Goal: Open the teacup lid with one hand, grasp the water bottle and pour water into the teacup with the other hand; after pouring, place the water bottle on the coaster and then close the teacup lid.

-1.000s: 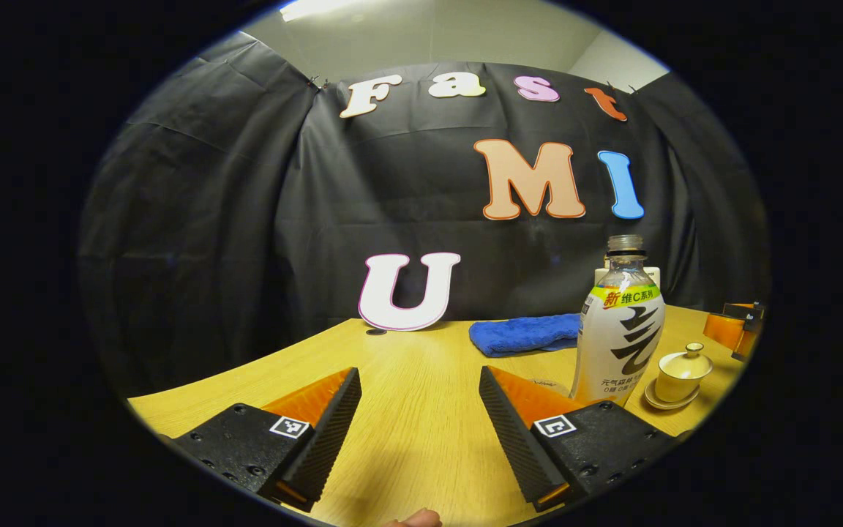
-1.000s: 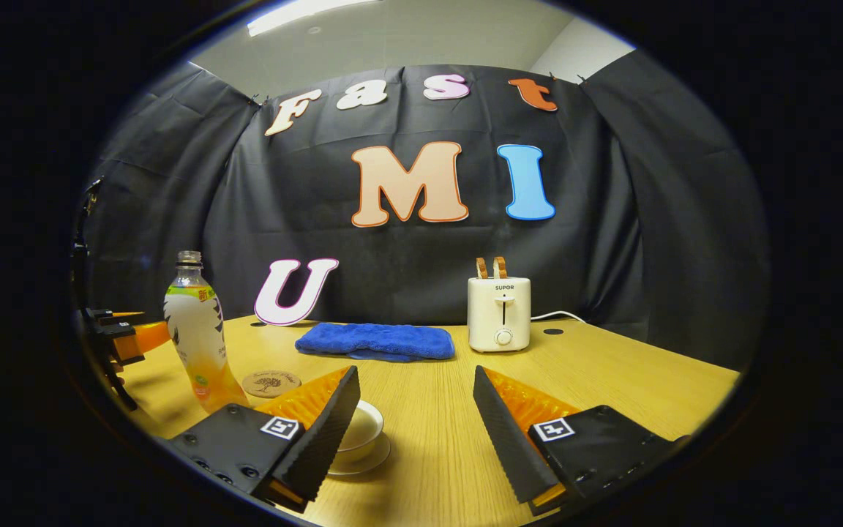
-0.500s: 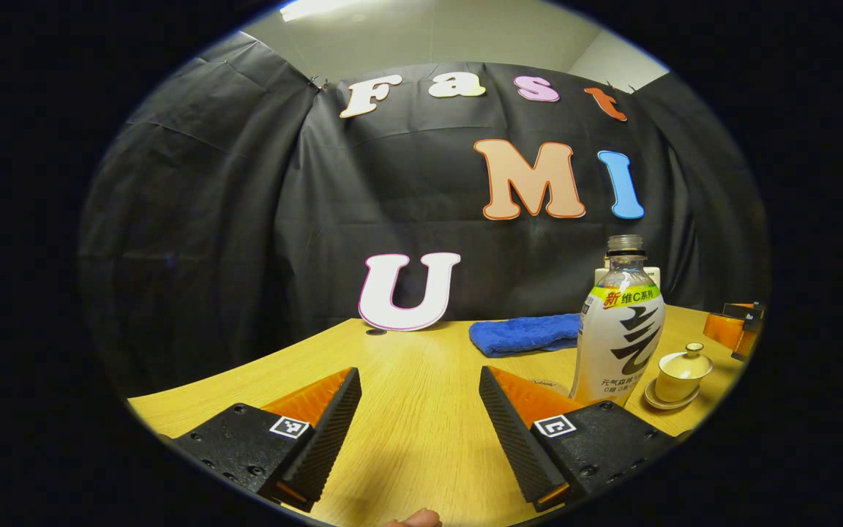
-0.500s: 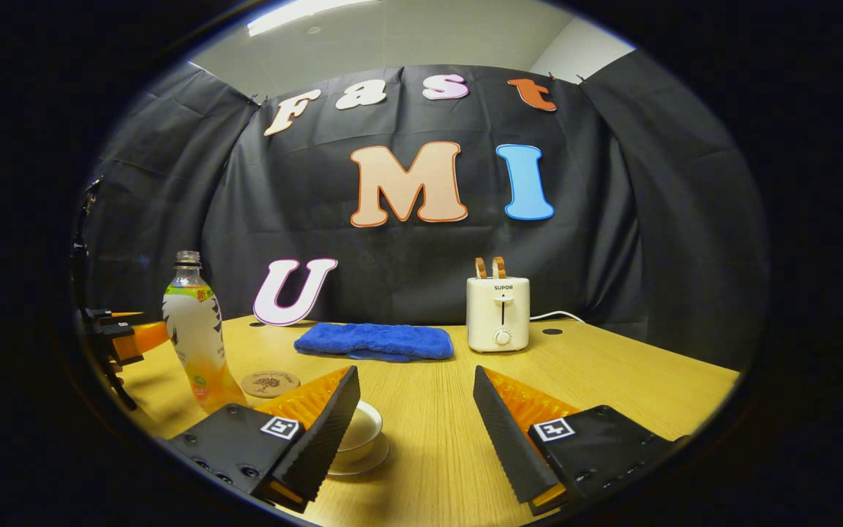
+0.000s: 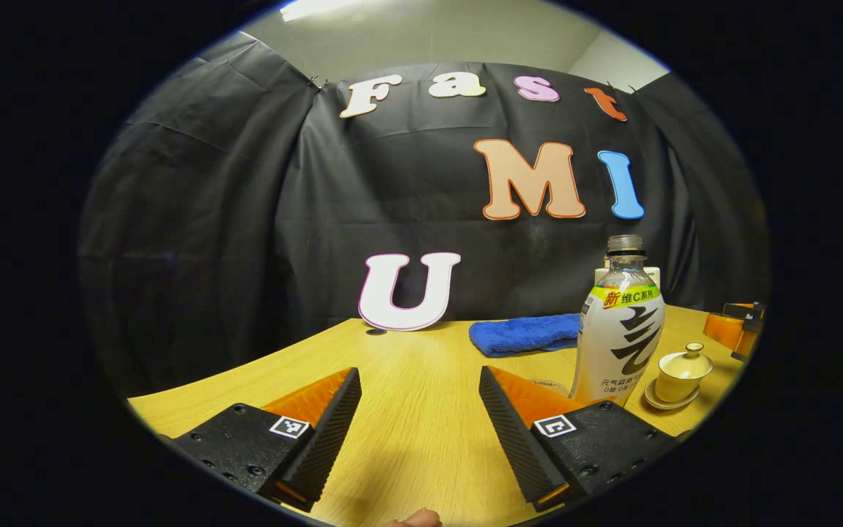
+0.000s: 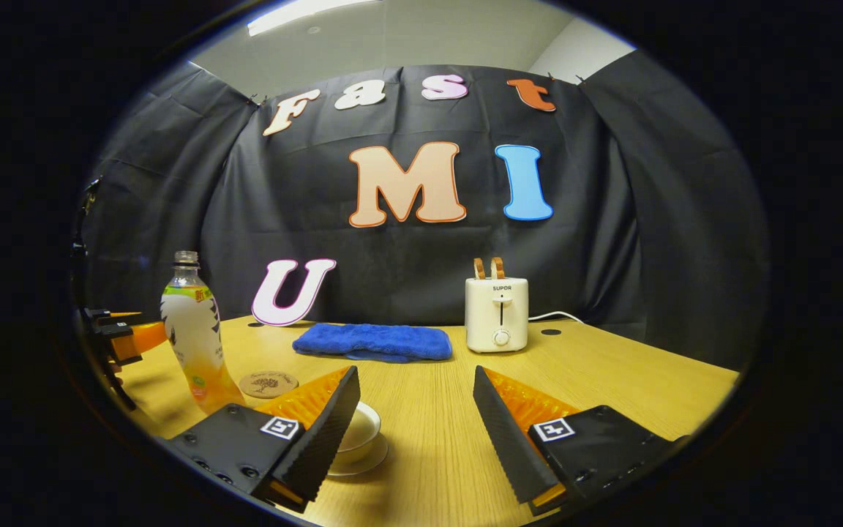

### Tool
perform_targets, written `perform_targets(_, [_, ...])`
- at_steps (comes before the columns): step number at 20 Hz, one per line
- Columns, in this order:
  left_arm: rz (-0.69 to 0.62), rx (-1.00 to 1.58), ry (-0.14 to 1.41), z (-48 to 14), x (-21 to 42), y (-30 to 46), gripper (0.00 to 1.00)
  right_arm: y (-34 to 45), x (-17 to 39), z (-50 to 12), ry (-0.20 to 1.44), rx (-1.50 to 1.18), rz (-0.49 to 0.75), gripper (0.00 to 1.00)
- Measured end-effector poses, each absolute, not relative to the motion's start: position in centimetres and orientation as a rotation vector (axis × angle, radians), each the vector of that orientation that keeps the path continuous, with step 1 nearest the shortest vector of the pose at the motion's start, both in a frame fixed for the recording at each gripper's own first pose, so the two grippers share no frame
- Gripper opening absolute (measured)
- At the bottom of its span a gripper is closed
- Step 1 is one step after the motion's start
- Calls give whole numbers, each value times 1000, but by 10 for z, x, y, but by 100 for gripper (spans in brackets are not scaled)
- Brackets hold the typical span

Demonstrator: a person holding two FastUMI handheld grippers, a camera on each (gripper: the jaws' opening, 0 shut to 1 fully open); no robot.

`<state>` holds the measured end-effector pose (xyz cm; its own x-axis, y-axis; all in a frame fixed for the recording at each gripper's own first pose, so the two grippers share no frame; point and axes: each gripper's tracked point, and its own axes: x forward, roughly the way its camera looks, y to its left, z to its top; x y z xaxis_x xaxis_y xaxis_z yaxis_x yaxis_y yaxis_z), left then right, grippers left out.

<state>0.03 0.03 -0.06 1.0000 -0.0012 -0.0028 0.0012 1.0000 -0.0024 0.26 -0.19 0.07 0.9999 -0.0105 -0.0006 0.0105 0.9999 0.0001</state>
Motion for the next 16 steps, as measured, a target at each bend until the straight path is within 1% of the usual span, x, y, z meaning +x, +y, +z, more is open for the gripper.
perform_targets(2, [-1, -3, 4, 0, 0, 1, 95, -3, 4, 0, 0, 7, -9, 94])
perform_targets(3, [-1, -3, 4, 0, -1, 1, 95, -1, 4, 0, 4, 17, -3, 99])
perform_targets(6, [-1, -3, 4, 0, 0, 1, 95, 7, 7, -3, 30, 45, 25, 99])
perform_targets(11, [-2, -3, 4, 0, 0, 0, 95, 22, 5, 8, 29, 22, 68, 100])
perform_targets(13, [-3, -2, 3, 0, 0, 0, 95, 31, 3, 9, 37, 5, 92, 94])
perform_targets(15, [-4, -2, 3, 0, 0, 0, 95, 38, 2, 8, 52, -18, 112, 99])
perform_targets(16, [-4, -1, 3, 0, 0, 0, 95, 41, 1, 6, 60, -33, 119, 94])
